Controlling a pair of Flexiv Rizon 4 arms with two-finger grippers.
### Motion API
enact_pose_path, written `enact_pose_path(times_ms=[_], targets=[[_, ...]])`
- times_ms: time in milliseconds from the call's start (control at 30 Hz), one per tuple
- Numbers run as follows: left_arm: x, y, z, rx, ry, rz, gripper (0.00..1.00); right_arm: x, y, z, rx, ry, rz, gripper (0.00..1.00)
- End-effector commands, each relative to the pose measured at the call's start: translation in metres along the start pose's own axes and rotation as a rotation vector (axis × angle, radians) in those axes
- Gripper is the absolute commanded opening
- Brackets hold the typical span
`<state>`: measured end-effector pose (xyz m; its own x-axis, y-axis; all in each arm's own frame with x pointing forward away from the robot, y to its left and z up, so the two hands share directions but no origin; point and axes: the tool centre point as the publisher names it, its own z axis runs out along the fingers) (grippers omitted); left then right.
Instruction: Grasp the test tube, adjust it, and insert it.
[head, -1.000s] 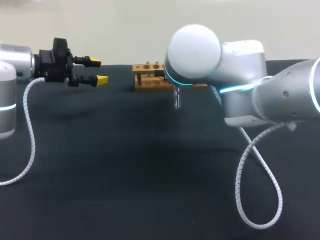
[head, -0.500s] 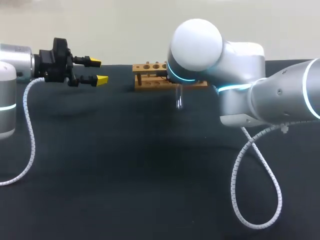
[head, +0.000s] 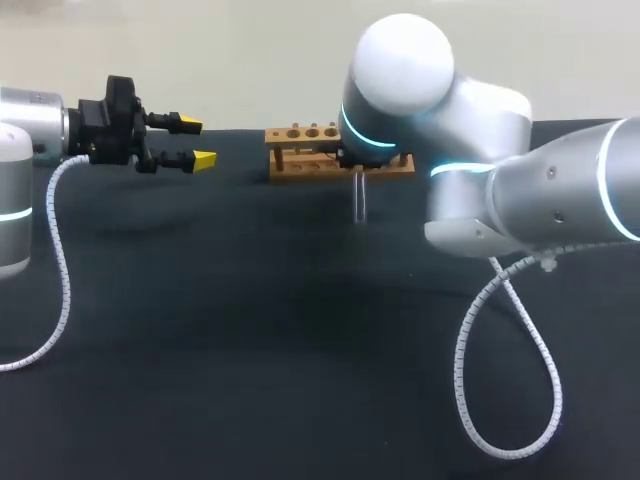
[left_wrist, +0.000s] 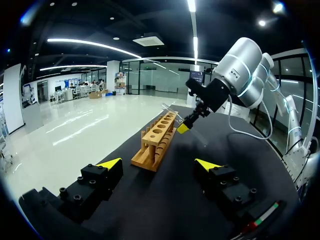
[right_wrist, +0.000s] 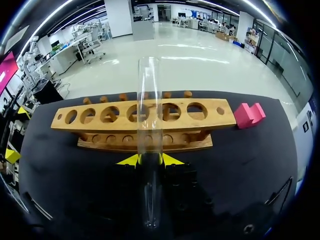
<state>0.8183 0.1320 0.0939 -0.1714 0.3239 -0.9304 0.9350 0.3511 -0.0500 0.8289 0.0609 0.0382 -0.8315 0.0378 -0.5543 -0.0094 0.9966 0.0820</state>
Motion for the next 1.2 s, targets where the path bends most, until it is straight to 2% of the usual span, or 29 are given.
enact_pose_path(times_ms=[33,367,667,967,1200], targets=[[0.001,0.0,-0.001,-0.001,-0.005,0.003,1.0,-0.004,0.001,0.005,-0.001,0.037,-0.005,0.0],[0.001,0.0,-0.001,-0.001,-0.005,0.003,1.0,0.002,0.001,0.007,-0.003,0.053,0.009,0.0],[0.001,0.0,-0.001,-0.001,-0.005,0.003,1.0,0.011,0.002,-0.01,-0.001,0.028,0.061,0.0],[0.001,0.0,-0.001,-0.001,-0.005,0.003,1.0,0.015,0.004,-0.038,0.005,-0.039,0.128,0.0],[0.001,0.0,-0.001,-0.001,-0.005,0.003,1.0,0.011,0.003,-0.063,0.012,-0.127,0.172,0.0]])
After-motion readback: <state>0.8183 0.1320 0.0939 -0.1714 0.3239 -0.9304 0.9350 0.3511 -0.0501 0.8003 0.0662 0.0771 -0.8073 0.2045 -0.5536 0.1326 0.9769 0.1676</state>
